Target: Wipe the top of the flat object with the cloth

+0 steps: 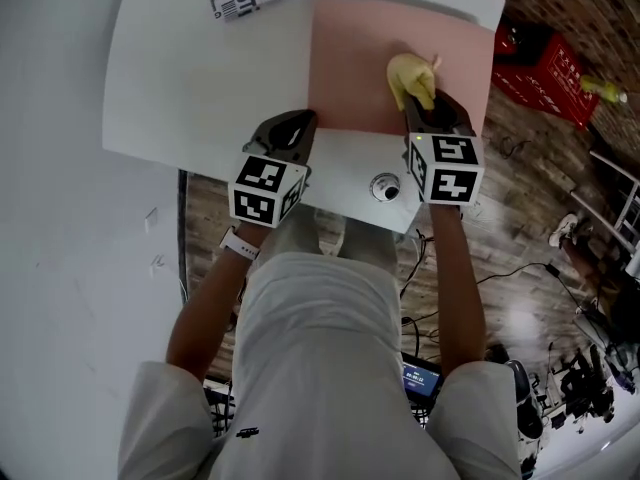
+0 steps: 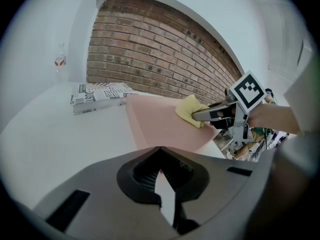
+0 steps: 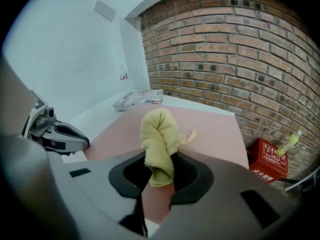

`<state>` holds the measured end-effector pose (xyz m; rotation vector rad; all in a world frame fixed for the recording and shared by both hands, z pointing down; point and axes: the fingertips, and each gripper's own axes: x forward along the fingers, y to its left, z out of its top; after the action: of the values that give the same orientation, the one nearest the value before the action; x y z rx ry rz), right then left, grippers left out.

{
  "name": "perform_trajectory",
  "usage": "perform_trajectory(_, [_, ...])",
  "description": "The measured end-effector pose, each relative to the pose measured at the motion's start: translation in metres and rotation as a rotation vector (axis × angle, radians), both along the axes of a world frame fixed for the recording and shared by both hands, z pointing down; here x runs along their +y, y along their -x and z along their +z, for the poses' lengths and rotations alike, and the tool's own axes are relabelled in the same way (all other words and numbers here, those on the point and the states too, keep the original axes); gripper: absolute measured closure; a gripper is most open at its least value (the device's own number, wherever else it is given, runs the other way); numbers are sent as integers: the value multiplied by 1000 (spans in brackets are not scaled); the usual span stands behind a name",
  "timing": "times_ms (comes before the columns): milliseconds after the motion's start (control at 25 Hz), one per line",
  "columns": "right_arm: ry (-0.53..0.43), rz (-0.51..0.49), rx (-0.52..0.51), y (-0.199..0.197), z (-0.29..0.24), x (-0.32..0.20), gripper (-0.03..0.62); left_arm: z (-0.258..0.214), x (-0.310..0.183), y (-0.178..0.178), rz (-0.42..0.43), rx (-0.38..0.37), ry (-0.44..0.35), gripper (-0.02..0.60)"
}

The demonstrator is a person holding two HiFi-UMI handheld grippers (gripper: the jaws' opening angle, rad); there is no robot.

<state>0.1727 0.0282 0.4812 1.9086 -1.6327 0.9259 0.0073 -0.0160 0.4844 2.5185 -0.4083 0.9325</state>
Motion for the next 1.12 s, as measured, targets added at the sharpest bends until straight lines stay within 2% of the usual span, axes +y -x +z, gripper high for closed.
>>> perform_trajectory(320, [16, 102, 40, -61, 0, 46, 499, 0, 0, 0, -11, -15, -22, 565])
perform_trajectory(520, [23, 154, 50, -85, 0, 69, 499, 0, -1, 0, -23, -19, -29, 565])
perform_trajectory(800, [31, 229, 44, -101, -2, 103, 499, 1, -1, 0, -37, -24, -28, 565])
perform_trajectory(1120, [28, 251, 74, -88, -4, 115, 500, -2, 0, -1, -37, -4, -8, 565])
